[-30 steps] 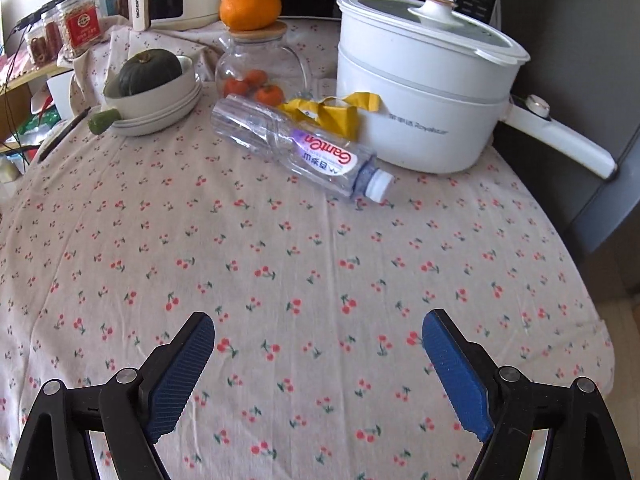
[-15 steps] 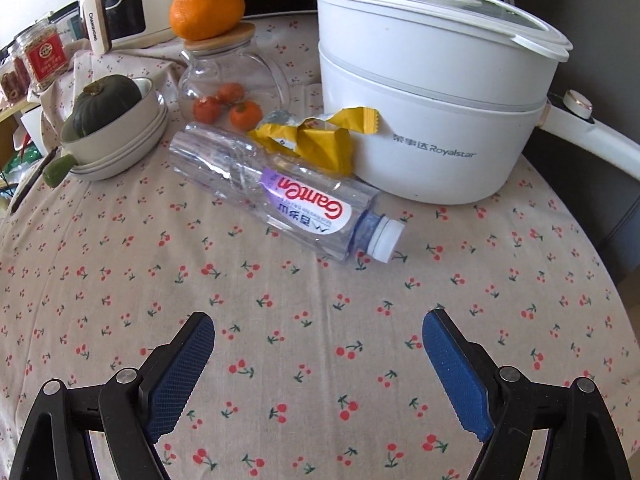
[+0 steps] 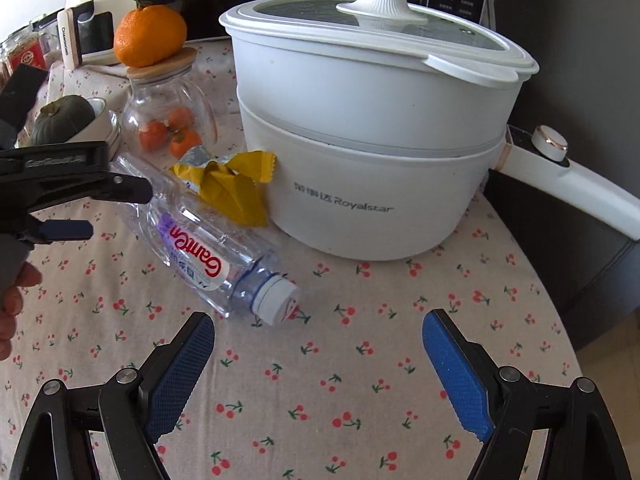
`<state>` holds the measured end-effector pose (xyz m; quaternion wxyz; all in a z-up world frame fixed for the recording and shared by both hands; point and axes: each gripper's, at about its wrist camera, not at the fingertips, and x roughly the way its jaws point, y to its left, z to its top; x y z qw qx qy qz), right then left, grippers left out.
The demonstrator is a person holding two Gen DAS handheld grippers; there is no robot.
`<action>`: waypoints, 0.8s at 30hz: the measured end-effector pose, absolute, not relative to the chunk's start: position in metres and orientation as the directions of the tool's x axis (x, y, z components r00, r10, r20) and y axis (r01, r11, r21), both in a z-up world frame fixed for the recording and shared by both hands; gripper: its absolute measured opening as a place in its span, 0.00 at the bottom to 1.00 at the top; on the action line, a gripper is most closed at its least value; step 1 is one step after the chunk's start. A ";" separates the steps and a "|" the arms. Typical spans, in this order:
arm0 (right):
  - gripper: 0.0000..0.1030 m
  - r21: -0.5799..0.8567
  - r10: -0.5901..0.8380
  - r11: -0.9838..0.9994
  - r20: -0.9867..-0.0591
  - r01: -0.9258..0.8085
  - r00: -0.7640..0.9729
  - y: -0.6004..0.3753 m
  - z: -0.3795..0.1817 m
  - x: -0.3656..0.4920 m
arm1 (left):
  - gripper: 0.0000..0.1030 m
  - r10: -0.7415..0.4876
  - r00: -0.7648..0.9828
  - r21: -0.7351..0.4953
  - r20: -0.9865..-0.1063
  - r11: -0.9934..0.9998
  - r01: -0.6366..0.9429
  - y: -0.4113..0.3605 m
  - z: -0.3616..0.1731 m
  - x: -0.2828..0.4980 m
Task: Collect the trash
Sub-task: 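Grasp the clear water bottle with the left gripper while the right gripper grasps the yellow foil wrapper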
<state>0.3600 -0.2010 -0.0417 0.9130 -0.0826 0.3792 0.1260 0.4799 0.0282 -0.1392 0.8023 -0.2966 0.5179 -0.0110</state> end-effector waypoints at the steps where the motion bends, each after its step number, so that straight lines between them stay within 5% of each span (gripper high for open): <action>1: 0.86 -0.061 0.168 0.953 -0.710 -0.296 0.684 -0.203 -0.042 0.362 | 0.94 -0.347 0.458 -0.513 -0.818 0.802 -0.308 0.026 -0.144 0.485; 13: 0.86 -0.019 0.215 0.947 -0.702 -0.320 0.679 -0.208 -0.042 0.363 | 0.72 -0.439 0.416 -0.547 -0.797 0.816 -0.187 0.022 -0.138 0.475; 24: 0.76 -0.087 0.360 0.831 -0.667 -0.549 0.652 -0.119 -0.027 0.374 | 0.67 -0.262 0.352 -0.266 -0.899 0.963 0.038 0.104 -0.114 0.383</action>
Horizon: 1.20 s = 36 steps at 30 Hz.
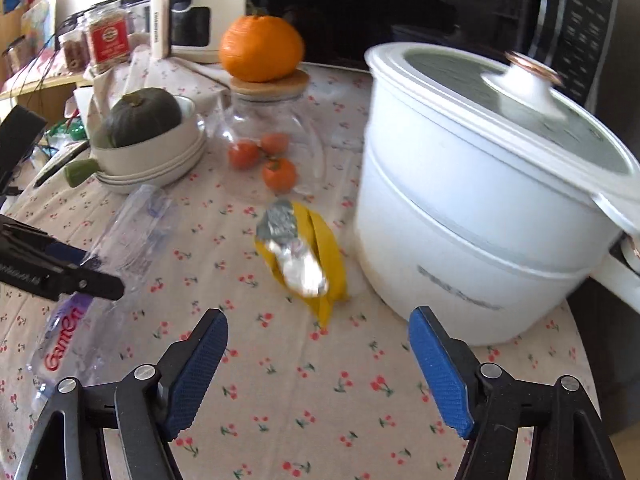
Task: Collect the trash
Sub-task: 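Grasp the clear water bottle with the left gripper while the right gripper grasps the yellow foil wrapper, then carry the bottle and yellow wrapper over the white bin and open both grippers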
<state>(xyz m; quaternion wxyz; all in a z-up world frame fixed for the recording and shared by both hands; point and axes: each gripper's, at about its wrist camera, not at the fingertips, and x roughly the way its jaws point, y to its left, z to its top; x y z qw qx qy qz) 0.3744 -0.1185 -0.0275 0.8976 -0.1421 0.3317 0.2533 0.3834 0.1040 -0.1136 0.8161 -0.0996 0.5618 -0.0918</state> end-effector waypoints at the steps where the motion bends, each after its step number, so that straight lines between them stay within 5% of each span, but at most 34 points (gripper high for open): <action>1: 0.76 -0.082 0.373 0.819 -0.675 -0.568 0.636 -0.108 -0.029 0.379 | 0.67 -0.257 0.355 -0.262 -0.899 0.964 0.037 0.111 -0.114 0.374; 10: 0.72 -0.171 0.245 0.813 -0.766 -0.556 0.595 -0.042 -0.083 0.416 | 0.67 -0.291 0.436 -0.320 -0.852 0.947 0.007 0.148 -0.120 0.325; 15: 0.50 -0.217 0.113 0.865 -0.795 -0.453 0.596 -0.038 -0.107 0.442 | 0.67 -0.306 0.474 -0.363 -0.826 0.931 -0.032 0.156 -0.121 0.310; 19: 0.12 -0.216 0.090 0.893 -0.775 -0.396 0.625 -0.042 -0.099 0.432 | 0.65 -0.315 0.468 -0.375 -0.826 0.926 -0.039 0.158 -0.120 0.297; 36: 0.10 -0.084 0.146 0.945 -0.758 -0.316 0.636 -0.125 -0.028 0.241 | 0.64 -0.347 0.499 -0.391 -0.794 0.920 0.017 0.131 -0.078 0.211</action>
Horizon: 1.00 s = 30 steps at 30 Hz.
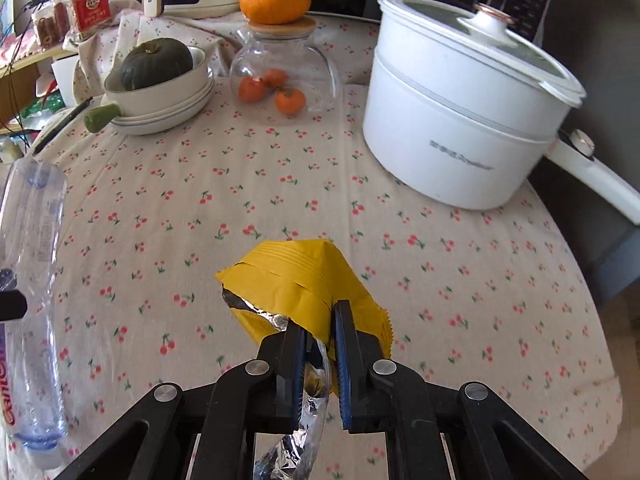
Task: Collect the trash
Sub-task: 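Carry the bottle and yellow wrapper over the white bin and open both grippers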
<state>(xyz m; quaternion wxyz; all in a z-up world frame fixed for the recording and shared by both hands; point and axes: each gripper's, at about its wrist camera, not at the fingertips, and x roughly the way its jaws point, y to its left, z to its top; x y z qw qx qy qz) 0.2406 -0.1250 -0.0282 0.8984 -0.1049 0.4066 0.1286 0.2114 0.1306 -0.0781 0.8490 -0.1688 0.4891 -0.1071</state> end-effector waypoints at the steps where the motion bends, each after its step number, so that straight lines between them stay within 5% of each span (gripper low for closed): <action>1: 0.10 -0.073 0.146 0.950 -0.755 -0.303 0.640 -0.133 -0.026 0.231 | 0.64 -0.347 0.506 -0.391 -0.790 0.920 0.022 0.127 -0.074 0.206; 18: 0.10 0.076 0.159 0.985 -0.753 -0.155 0.638 -0.230 -0.019 0.137 | 0.64 -0.362 0.624 -0.348 -0.693 0.925 0.150 0.050 -0.015 0.122; 30: 0.10 0.082 0.054 0.996 -0.813 0.022 0.580 -0.337 -0.040 0.120 | 0.64 -0.497 0.630 -0.354 -0.597 0.868 0.350 -0.076 -0.013 0.095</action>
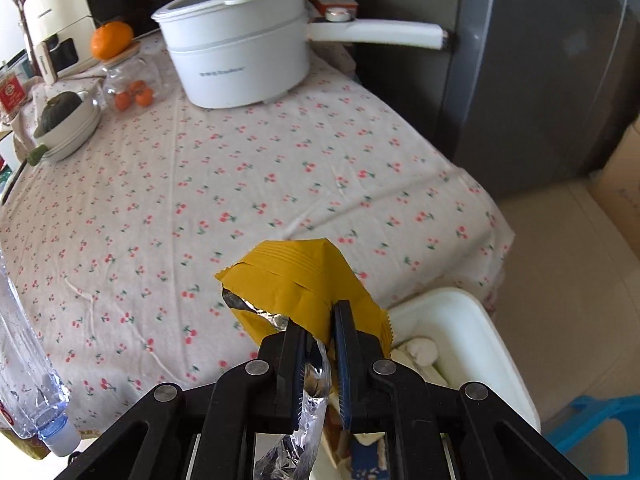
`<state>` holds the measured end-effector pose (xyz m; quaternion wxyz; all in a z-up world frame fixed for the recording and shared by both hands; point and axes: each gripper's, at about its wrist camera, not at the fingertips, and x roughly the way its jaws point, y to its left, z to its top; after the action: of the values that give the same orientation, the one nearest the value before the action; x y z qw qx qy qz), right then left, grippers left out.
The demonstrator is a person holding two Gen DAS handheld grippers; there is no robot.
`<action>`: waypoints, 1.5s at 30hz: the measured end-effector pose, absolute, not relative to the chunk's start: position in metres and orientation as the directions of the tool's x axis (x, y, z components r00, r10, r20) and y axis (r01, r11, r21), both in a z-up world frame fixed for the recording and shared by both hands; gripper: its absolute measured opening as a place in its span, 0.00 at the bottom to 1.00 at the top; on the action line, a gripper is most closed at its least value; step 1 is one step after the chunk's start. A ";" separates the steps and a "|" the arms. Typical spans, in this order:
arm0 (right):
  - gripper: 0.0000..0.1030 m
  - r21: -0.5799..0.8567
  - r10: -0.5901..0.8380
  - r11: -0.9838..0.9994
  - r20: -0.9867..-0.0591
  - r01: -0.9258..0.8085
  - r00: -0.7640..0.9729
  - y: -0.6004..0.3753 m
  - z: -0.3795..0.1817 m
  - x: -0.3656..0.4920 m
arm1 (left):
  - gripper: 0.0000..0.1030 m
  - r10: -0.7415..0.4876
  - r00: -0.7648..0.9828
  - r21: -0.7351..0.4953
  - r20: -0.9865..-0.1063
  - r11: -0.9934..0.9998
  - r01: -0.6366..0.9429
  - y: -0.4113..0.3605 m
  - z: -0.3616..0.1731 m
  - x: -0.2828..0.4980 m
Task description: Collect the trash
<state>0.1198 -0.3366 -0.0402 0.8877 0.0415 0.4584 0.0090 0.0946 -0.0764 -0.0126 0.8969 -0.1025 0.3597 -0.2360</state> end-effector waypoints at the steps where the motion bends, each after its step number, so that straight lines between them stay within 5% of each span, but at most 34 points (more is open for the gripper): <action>1: 0.10 0.081 0.042 0.996 -0.826 0.044 0.561 -0.347 -0.046 0.119 | 0.64 -0.511 0.628 -0.362 -0.587 0.859 0.361 -0.087 -0.016 0.092; 16: 0.12 0.151 0.083 0.963 -0.955 0.225 0.285 -0.455 -0.144 0.111 | 0.65 -0.533 0.620 -0.290 -0.576 0.842 0.454 -0.226 -0.079 0.101; 19: 0.20 0.167 0.106 0.965 -0.952 0.200 0.286 -0.458 -0.146 0.114 | 0.66 -0.531 0.612 -0.264 -0.587 0.839 0.475 -0.244 -0.087 0.105; 22: 0.53 0.155 0.087 0.967 -0.947 0.204 0.309 -0.464 -0.140 0.112 | 0.66 -0.533 0.611 -0.257 -0.586 0.837 0.484 -0.256 -0.096 0.110; 32: 0.59 0.165 0.041 0.943 -0.918 0.287 0.395 -0.490 -0.107 0.098 | 0.68 -0.531 0.591 -0.232 -0.607 0.830 0.507 -0.276 -0.123 0.117; 37: 0.69 0.076 -0.053 0.957 -0.903 0.279 0.426 -0.480 -0.092 0.096 | 0.92 -0.491 0.528 -0.238 -0.692 0.847 0.476 -0.263 -0.123 0.110; 45: 0.75 0.050 -0.074 0.966 -0.886 0.253 0.457 -0.443 -0.071 0.086 | 1.00 -0.393 0.543 -0.182 -0.742 0.898 0.401 -0.193 -0.078 0.079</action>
<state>0.0856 -0.4435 -0.0708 0.8492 0.0875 0.5119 -0.0961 0.0791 -0.1927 -0.0781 0.8784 0.0046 0.4212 -0.2260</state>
